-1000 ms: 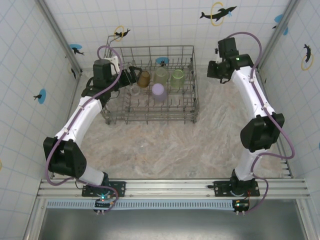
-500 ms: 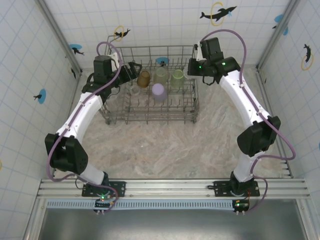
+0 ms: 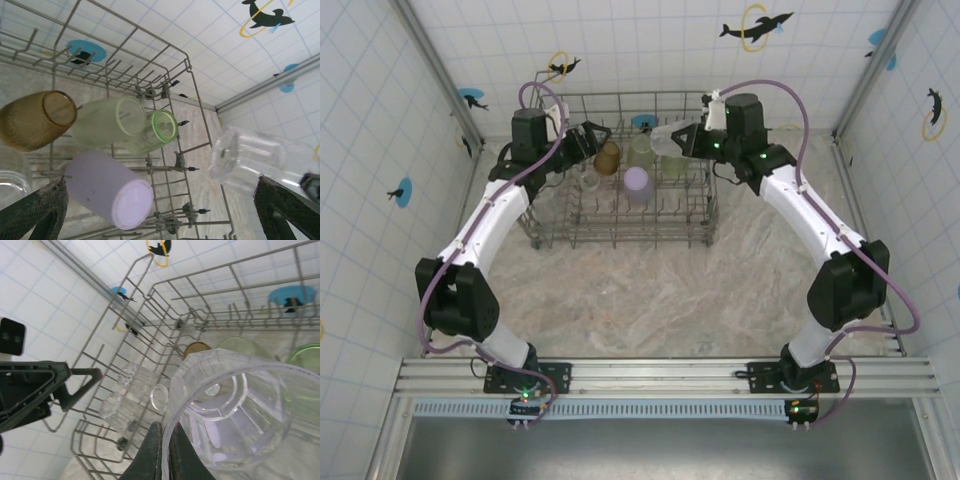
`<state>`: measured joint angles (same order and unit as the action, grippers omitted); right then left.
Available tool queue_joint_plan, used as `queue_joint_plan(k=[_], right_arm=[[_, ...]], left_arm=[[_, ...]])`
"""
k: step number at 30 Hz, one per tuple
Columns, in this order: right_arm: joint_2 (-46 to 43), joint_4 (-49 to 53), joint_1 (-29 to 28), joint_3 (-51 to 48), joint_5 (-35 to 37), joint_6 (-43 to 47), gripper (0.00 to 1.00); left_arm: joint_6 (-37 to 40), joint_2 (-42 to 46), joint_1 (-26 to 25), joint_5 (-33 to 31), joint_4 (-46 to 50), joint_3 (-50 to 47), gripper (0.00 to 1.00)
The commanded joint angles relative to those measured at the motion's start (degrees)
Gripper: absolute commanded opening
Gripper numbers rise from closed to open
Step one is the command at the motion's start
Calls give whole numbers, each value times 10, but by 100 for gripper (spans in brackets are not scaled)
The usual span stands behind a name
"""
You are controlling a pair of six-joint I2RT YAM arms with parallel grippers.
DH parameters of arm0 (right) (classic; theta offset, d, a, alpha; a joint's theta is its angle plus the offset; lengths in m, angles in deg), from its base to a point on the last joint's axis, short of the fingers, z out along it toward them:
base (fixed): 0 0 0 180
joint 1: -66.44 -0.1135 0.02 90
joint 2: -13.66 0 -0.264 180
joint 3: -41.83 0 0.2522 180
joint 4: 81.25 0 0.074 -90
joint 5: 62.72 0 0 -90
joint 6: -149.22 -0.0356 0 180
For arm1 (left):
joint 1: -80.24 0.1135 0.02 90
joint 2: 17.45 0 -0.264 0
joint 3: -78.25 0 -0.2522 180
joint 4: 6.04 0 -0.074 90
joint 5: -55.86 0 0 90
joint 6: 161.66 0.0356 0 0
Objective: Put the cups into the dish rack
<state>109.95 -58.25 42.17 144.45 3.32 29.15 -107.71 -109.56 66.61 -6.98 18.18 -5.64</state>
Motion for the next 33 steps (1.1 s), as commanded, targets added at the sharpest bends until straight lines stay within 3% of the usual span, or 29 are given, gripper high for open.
queue_joint_plan(k=[1, 8, 12, 25, 33], right_arm=[[-24, -205, 4, -56, -85, -67, 0], [-7, -465, 12, -155, -168, -185, 0], [8, -538, 6, -163, -174, -221, 0], [66, -649, -23, -141, -171, -285, 0], [104, -724, -31, -119, -167, -338, 0]], left_arm=[[-41, -13, 13, 49, -42, 3, 98], [-124, -25, 25, 118, -134, -28, 98], [-155, -28, 25, 135, -171, -37, 98], [-267, -24, 25, 180, -307, -86, 98], [-283, -22, 25, 191, -328, -97, 98]])
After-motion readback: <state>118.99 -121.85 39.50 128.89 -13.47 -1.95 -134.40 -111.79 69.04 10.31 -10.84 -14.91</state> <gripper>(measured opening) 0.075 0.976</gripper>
